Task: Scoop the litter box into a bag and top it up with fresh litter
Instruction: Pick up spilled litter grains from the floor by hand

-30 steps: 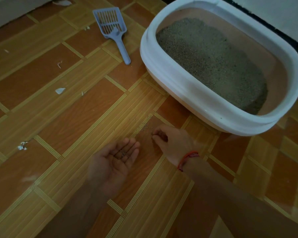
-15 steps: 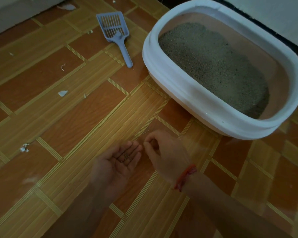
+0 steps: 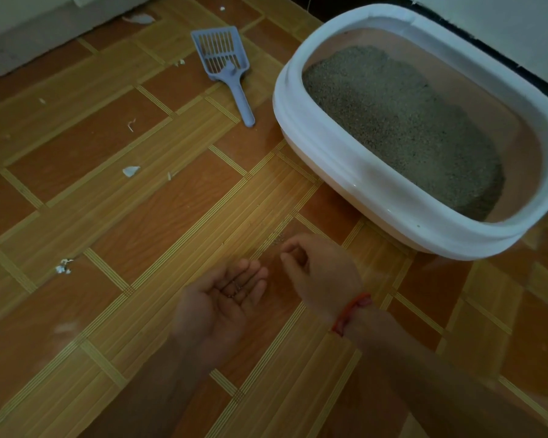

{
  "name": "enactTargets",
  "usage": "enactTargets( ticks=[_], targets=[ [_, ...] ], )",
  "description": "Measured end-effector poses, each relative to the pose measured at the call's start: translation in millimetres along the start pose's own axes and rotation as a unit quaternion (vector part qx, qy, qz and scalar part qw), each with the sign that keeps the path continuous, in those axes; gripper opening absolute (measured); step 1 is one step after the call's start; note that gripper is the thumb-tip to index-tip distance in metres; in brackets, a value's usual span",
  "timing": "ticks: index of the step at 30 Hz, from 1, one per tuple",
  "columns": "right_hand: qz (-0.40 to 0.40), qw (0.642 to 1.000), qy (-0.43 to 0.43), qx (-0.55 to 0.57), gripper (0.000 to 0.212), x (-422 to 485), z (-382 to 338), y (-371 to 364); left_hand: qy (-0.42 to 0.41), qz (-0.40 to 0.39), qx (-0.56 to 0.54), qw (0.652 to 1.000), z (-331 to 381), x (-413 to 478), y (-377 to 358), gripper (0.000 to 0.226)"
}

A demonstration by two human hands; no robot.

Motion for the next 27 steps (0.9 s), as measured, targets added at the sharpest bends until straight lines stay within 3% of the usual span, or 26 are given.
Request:
enactTargets(
  ticks=[13, 27],
  targets=[
    [-0.05, 0.998, 0.012, -0.046, 0.011, 60.8, -18.7, -34.5, -0.007, 0.058, -0.029, 0.998, 10.6, -8.5, 11.3, 0.033],
    [-0.064, 0.994, 0.006, -0.088, 0.019, 74.9, -18.0, -50.7, -0.013, 0.067, -0.041, 0.997, 18.1, -11.8, 20.2, 0.032]
  ],
)
Point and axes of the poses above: each hand's wrist, its own x-axis towards the middle knuckle, its own y-axis out of the back of the hand, z = x × y, the point moved 9 cm from there along x, towards the middle knuckle, and after that the axes turned 11 degrees about x, right-handed, at the moved point
